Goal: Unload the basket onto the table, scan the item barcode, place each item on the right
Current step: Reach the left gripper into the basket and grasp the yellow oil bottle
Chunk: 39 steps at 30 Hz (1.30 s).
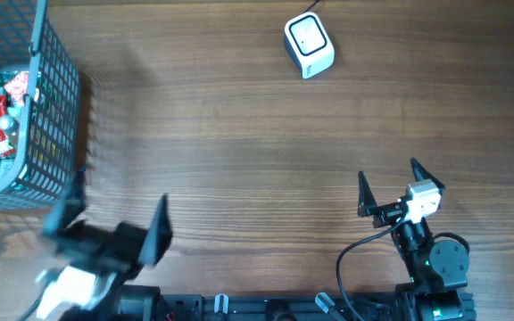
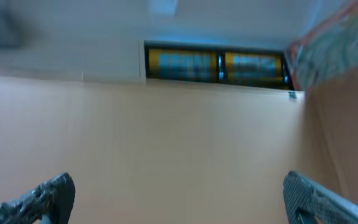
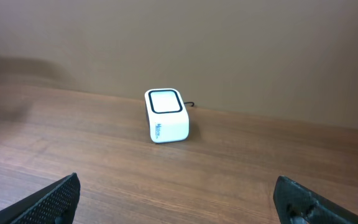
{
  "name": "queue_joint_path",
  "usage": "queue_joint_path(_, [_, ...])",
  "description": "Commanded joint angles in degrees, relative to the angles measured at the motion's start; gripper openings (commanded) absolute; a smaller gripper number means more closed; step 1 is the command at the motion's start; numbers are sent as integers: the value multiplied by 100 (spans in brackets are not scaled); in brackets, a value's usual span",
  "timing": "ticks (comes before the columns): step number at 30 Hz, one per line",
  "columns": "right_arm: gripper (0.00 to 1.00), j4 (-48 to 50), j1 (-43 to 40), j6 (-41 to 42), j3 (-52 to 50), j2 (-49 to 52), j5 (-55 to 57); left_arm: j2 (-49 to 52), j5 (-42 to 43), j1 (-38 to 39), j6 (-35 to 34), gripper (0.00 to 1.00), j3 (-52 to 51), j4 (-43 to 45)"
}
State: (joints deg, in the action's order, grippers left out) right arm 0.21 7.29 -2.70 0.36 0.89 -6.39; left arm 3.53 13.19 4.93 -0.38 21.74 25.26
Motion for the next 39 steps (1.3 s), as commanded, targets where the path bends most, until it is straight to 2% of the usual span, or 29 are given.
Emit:
queue_joint_path(1, [100, 15, -17, -26, -7, -61, -7, 883, 68, 4, 527, 100, 1729, -839])
queue_joint_path(6, [100, 15, -17, -26, -7, -61, -7, 3099, -214, 4, 557, 100, 4828, -3220])
queue_joint_path(10, [100, 15, -17, -26, -7, -61, -7, 5272, -319, 4, 616, 100, 7862, -6004])
queue_joint_path(13, [100, 15, -17, -28, -7, -61, -7, 6605, -317, 4, 619, 100, 9593, -7626])
queue_joint_path(16, [100, 15, -17, -26, -7, -61, -7, 7777, -354, 4, 616, 100, 10828, -8596])
queue_joint_path(21, [100, 15, -17, -28, -7, -61, -9, 8655, -369, 4, 619, 100, 10970, -8607])
queue_joint_path(25, [100, 15, -17, -28, -7, -61, -9, 8929, -1147, -101, 619, 100, 10968, -8526])
queue_joint_path(27, [100, 15, -17, -28, -7, -61, -7, 9014, -1456, -411, 619, 100, 10968, -8441])
queue_joint_path(30, [100, 15, -17, -31, -7, -61, -7, 9066, -1462, -973, 619, 100, 10968, -8404])
queue_joint_path(34, [100, 15, -17, -28, -7, -61, -7, 9263, -1460, -2264, 813, 100, 10944, -8533])
queue_joint_path(39, [100, 15, -17, -28, -7, -61, -7, 9593, -1263, -3432, 807, 100, 10548, -8638])
